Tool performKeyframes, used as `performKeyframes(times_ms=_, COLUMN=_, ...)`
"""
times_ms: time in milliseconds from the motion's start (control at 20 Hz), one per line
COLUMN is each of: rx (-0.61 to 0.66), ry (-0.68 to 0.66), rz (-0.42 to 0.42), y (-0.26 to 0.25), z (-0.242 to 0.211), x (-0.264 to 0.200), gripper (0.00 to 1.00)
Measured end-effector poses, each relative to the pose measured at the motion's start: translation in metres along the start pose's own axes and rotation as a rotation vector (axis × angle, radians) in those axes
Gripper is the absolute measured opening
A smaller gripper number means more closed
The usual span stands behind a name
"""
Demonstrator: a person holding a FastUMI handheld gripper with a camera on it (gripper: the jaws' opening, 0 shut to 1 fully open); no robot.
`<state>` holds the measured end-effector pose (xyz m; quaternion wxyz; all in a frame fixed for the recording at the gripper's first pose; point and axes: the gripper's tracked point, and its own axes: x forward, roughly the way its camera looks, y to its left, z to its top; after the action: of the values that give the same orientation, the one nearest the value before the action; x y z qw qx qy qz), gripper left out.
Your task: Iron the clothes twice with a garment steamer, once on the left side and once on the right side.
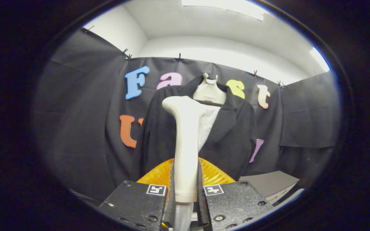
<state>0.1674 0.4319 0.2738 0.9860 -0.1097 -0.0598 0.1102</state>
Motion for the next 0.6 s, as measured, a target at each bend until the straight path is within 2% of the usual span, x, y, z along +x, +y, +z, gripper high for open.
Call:
performKeyframes(times_ms=200, rx=-0.044, ry=-0.068, rz=-0.026, y=0.004, z=0.026, x=0.029, gripper=0.3)
performKeyframes(times_ms=400, rx=-0.057, ry=-0.026, rz=-0.023, y=0.012, z=-0.001, x=0.041, gripper=0.3)
performKeyframes(times_ms=600, rx=-0.071, ry=0.012, rz=-0.026, y=0.01, z=-0.04, x=0.033, gripper=0.3)
